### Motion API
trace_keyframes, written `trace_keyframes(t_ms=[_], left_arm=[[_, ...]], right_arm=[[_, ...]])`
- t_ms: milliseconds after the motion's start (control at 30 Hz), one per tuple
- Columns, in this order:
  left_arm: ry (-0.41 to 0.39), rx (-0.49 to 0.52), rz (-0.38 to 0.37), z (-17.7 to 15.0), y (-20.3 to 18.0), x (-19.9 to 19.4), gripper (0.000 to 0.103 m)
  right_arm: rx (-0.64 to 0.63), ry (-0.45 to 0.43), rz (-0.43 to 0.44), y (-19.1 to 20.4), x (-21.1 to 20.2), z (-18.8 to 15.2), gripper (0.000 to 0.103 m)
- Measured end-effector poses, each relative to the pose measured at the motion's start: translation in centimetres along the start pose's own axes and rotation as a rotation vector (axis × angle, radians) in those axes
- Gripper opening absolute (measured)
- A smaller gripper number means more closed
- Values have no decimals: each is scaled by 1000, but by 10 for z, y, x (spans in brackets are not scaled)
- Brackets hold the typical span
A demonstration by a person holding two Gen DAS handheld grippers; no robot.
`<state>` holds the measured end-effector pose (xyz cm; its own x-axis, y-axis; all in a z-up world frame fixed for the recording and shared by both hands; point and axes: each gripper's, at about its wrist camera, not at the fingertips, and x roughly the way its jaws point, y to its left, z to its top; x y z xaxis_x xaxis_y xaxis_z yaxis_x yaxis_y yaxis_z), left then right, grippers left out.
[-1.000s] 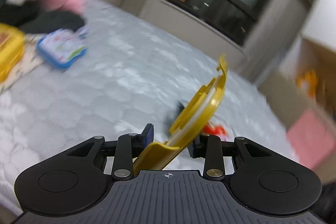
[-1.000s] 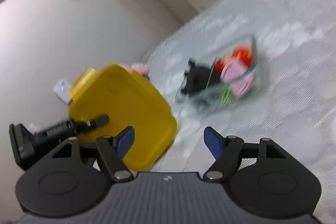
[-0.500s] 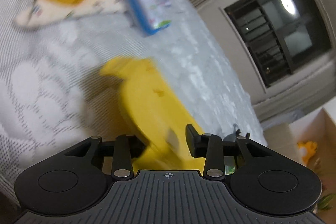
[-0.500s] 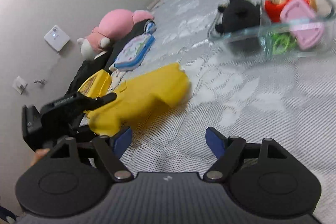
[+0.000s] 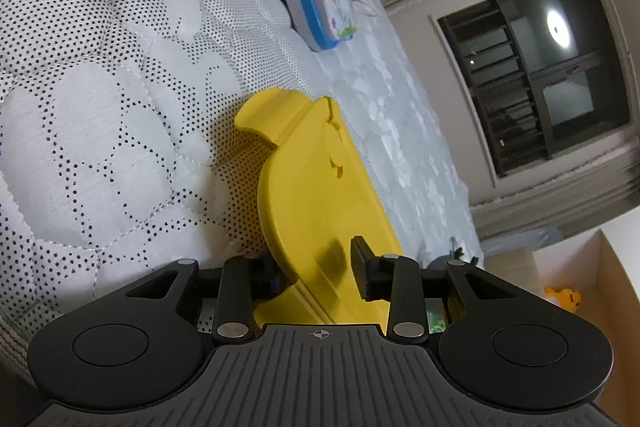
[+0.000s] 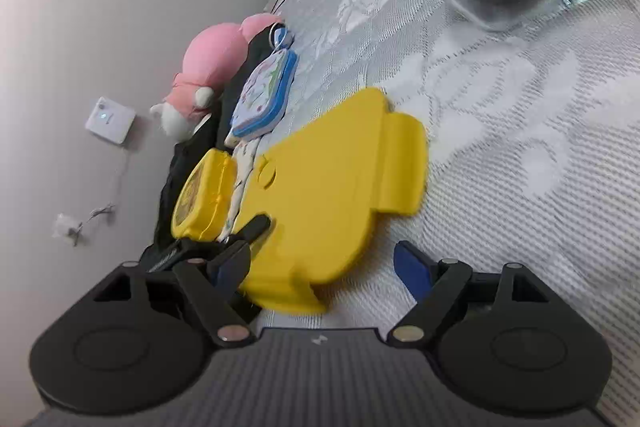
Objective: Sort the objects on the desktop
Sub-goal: 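Turn the yellow lid over with both tools and carry it above the container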
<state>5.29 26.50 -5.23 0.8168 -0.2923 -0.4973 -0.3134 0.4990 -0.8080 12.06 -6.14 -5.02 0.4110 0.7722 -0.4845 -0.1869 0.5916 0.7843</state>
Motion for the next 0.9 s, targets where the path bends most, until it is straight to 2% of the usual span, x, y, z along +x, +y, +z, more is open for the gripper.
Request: trace_keyframes(t_ms=[133, 233, 267, 333, 400, 467, 567, 700, 900], left_arm=[[9, 17, 14, -4, -5, -1, 37], [8, 22, 19, -6, -7, -1, 42], [4, 21, 21, -7, -7, -2, 44], [-1, 18, 23, -8, -6, -4, 49], [9, 12, 5, -9, -5, -7, 57], [35, 1, -36, -8, -5, -6, 72], [66, -20, -103, -9, -4, -6, 87], [89, -31, -122, -15, -11, -5, 91], [252, 54, -161, -42, -39, 25, 91]], right_arm=[[-39, -30, -27, 8, 13, 3, 79], [-38, -51, -46, 10, 18, 6, 69], [-29, -53, -51, 10, 18, 8, 62], [-12, -55, -59, 8, 18, 12, 33], [7, -37, -6, 1, 12, 14, 23], [12, -29, 25, -4, 3, 14, 21], [-25, -59, 28, -6, -17, 11, 20], [-52, -121, 18, -14, -53, 8, 19], [-15, -209, -6, -51, -113, -1, 19]])
